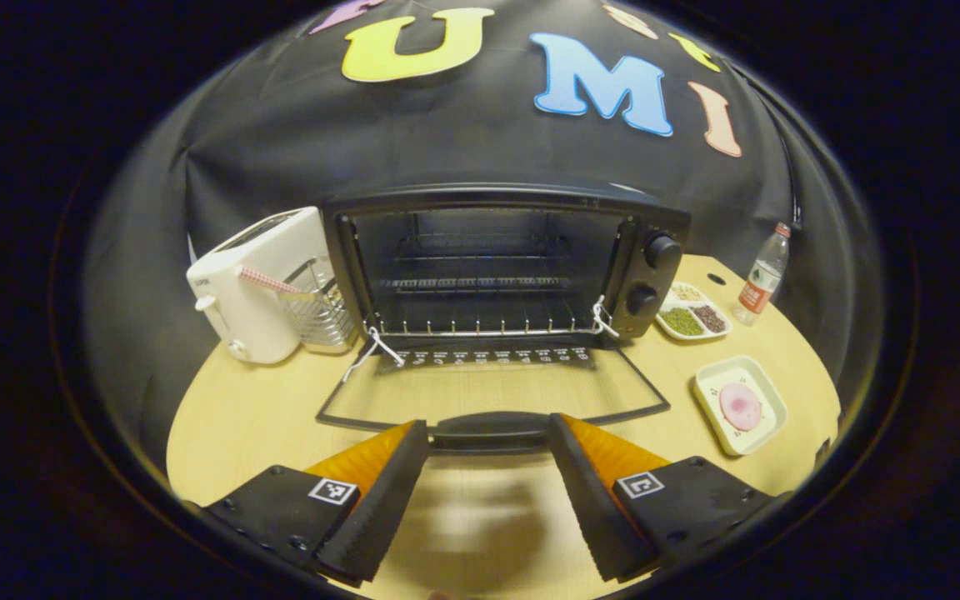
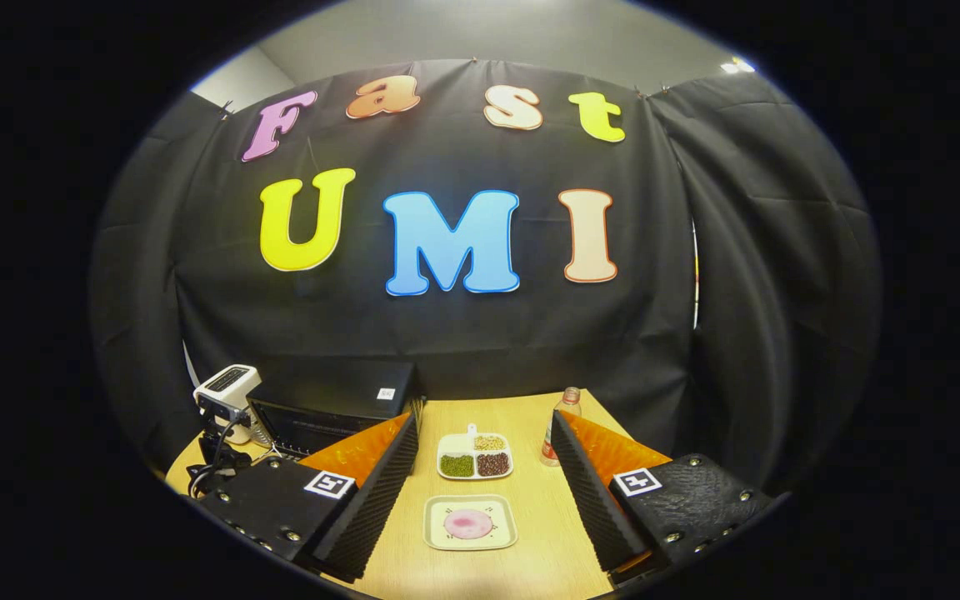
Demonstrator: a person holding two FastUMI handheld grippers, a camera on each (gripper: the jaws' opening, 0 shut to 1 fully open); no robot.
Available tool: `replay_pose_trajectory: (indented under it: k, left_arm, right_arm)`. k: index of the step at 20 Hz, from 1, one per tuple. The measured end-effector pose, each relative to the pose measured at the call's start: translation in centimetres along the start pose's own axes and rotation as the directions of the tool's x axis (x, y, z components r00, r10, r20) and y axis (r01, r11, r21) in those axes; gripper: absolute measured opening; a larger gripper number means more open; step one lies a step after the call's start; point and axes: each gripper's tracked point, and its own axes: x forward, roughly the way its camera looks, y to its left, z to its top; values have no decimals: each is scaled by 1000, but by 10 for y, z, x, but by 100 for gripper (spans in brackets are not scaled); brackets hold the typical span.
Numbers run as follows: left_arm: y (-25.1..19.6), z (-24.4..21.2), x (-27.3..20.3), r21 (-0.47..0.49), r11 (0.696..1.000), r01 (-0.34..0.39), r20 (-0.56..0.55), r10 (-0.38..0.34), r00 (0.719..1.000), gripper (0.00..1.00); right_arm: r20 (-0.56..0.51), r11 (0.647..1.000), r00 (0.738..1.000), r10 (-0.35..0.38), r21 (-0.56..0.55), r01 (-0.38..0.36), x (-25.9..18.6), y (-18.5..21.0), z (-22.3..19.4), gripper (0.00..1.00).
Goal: Open the electric oven with the left hand, put the food in, and close the electric oven.
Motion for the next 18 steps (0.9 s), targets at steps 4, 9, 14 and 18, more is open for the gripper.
replay_pose_trajectory:
  k: [4,9,14,18]
  left_arm:
    - [4,55,-28,-17,1000,1,122,1,993,100]
    - [-4,133,-90,-44,999,31,289,-17,957,97]
    - [-5,198,-172,-40,998,43,460,-20,887,100]
    - [6,233,-233,-57,998,-3,566,35,823,100]
  right_arm:
    - [-70,999,997,18,38,-15,11,-7,-17,97]
    - [-229,991,966,116,96,-96,42,-13,-55,98]
    - [-465,973,859,213,181,-143,81,-23,-118,98]
    - [-613,961,748,254,247,-123,101,-31,-173,100]
